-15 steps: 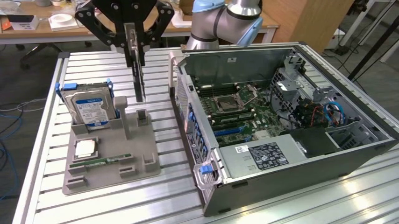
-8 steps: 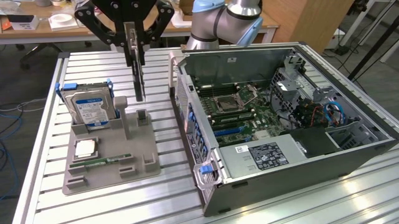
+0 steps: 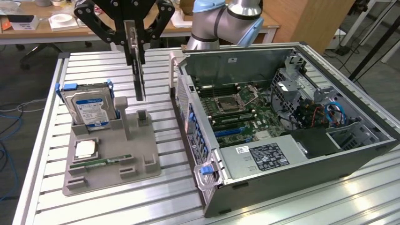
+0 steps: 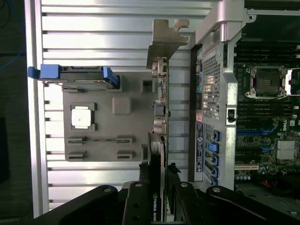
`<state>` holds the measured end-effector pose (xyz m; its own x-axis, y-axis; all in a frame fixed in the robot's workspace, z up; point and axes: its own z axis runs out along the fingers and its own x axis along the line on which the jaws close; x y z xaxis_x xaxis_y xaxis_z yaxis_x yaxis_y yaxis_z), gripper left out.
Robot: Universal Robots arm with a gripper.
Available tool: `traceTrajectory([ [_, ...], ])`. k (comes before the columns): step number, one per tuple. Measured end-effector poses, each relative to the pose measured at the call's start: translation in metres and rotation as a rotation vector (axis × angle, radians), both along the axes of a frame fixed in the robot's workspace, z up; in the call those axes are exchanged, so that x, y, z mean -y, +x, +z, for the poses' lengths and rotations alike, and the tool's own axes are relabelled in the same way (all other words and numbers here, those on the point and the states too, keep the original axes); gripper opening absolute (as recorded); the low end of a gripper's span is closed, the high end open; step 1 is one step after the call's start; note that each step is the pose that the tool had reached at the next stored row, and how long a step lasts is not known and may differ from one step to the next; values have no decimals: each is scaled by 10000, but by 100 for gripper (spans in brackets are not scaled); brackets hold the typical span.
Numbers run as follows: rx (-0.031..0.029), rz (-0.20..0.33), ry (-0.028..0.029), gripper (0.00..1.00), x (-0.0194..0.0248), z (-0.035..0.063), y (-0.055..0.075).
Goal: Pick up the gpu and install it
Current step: 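Pick up the gpu and move the gpu toward the slot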
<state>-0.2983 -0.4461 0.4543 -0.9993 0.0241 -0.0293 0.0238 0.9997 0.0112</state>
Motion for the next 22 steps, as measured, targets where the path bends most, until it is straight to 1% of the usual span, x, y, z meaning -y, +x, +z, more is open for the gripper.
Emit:
traceTrajectory([
  [6,-2,0,-2,25,-1,2,20],
  [22,-2,-1,-1,25,0,1,256],
])
